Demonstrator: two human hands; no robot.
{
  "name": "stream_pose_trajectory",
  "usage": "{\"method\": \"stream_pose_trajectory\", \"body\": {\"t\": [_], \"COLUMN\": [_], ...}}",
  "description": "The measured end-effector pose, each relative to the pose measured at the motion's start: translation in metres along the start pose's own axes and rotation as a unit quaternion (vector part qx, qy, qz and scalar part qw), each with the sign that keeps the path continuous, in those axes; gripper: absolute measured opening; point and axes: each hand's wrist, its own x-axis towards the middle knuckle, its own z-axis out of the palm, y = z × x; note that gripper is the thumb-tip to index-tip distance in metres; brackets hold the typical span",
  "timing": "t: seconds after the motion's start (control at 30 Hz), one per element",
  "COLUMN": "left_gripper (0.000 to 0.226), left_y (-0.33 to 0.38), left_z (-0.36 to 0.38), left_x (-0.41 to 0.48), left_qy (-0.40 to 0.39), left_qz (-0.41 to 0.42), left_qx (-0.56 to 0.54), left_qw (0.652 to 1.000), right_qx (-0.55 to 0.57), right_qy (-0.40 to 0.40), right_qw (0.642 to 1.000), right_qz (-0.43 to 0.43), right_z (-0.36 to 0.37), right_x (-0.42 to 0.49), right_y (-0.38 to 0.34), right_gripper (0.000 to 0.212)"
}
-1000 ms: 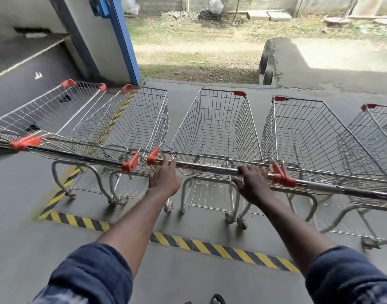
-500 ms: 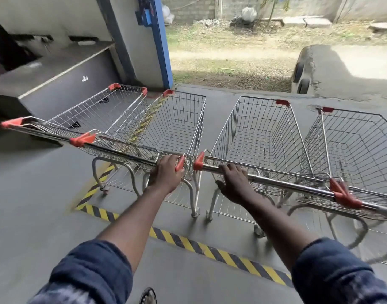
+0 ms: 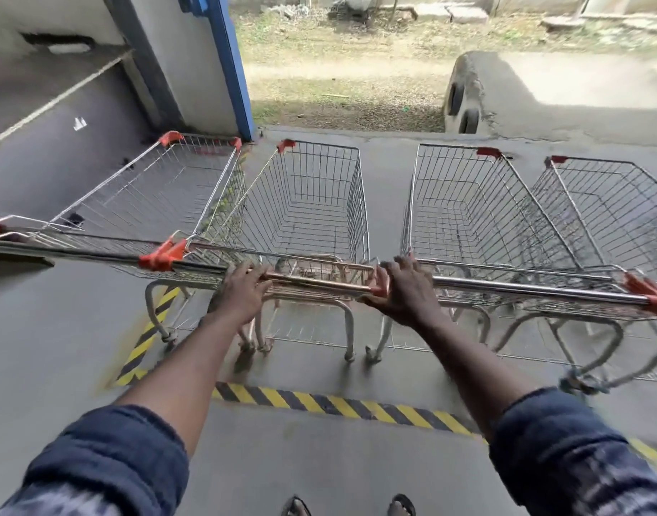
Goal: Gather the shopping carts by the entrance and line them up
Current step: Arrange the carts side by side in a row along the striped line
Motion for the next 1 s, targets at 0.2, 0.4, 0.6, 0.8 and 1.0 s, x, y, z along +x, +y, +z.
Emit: {"method": "stream_pose_trajectory", "body": {"t": [0.2, 0.4, 0.6, 0.8, 1.0], "left_gripper": [0.04, 0.035, 0.031, 0.034, 0.038], "left_y": [0.014, 0.014, 0.013, 0.012, 0.012], "left_z": [-0.008, -0.006, -0.008, -0.004, -0.004], "left_x": [0.004, 0.018, 0.034, 0.051, 0.057], "left_qy": [0.043, 0.056, 0.062, 0.043, 0.039], "left_qz": [0.01, 0.04, 0.048, 0.041, 0.037], "left_qx": [-0.05, -0.037, -0.077, -0.121, -0.126], "left_qw": [0.998, 0.997, 0.994, 0.991, 0.991], "right_qx": [-0.047, -0.065, -0.051, -0.061, -0.063], "right_qy": [-0.014, -0.007, 0.008, -0.006, -0.006], "right_qw": [0.999, 0.998, 0.999, 0.998, 0.998], "right_qz": [-0.018, -0.009, 0.015, 0.026, 0.015], "right_z": [-0.005, 0.001, 0.003, 0.0, 0.003], "right_x": [-0.002, 0.002, 0.008, 0.013, 0.013], "right_y": [-0.004, -0.003, -0.005, -0.008, -0.009], "right_gripper": [0.064, 0.049, 0.047, 0.047, 0.047]}}
